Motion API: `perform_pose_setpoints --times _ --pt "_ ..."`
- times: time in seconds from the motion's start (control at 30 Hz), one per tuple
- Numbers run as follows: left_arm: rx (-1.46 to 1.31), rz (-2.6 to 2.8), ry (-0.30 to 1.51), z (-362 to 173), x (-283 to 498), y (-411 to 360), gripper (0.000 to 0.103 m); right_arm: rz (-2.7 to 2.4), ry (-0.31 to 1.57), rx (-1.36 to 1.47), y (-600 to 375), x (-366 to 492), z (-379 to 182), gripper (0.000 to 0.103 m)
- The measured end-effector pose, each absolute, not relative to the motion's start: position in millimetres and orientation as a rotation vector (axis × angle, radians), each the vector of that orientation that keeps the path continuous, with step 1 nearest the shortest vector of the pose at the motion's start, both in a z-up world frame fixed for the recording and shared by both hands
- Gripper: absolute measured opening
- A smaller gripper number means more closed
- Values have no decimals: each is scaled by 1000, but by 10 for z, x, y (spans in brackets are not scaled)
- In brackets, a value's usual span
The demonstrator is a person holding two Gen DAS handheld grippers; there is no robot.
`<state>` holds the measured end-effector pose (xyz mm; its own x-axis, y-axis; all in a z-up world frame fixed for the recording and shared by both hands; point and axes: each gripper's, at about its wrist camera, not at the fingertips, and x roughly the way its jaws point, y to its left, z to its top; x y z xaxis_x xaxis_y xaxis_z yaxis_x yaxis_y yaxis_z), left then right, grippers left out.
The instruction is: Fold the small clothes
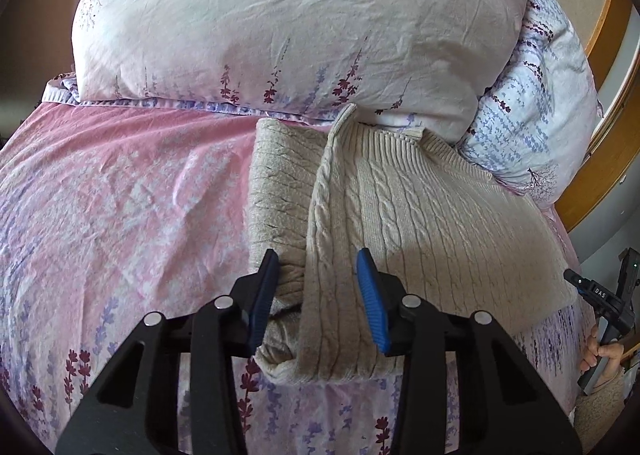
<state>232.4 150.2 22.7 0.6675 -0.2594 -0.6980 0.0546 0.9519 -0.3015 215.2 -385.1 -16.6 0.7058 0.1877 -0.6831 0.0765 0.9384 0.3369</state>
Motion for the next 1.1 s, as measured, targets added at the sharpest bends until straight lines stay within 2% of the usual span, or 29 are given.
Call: perform_pose_setpoints --times 0.27,0.33,0.37,0.4,0.5,0.73,0.9,1.1 --pt "-153 -159 855 119 2354 1343 37 53 795 288 -3775 2173 -163 29" --pt "-139 -164 860 117 2353 1316 20 52 785 271 -3768 2170 -155 19" --pt "-148 -170 862 120 2349 1326 19 53 778 275 -3779 2162 -147 15" --pt "-164 -173 859 126 2340 1352 13 57 769 289 -3798 2149 -130 14" --pt "-238 -201 855 158 2297 1470 8 73 733 325 -3837 2087 -41 11" --pt "-264 -246 824 284 2164 1545 7 77 693 341 -3824 1881 73 11" --pt "-259 -250 858 165 2173 1612 7 17 792 341 -3856 1904 -202 11" --pt "-264 -246 840 153 2174 1582 14 0 792 339 -3819 1919 -192 12"
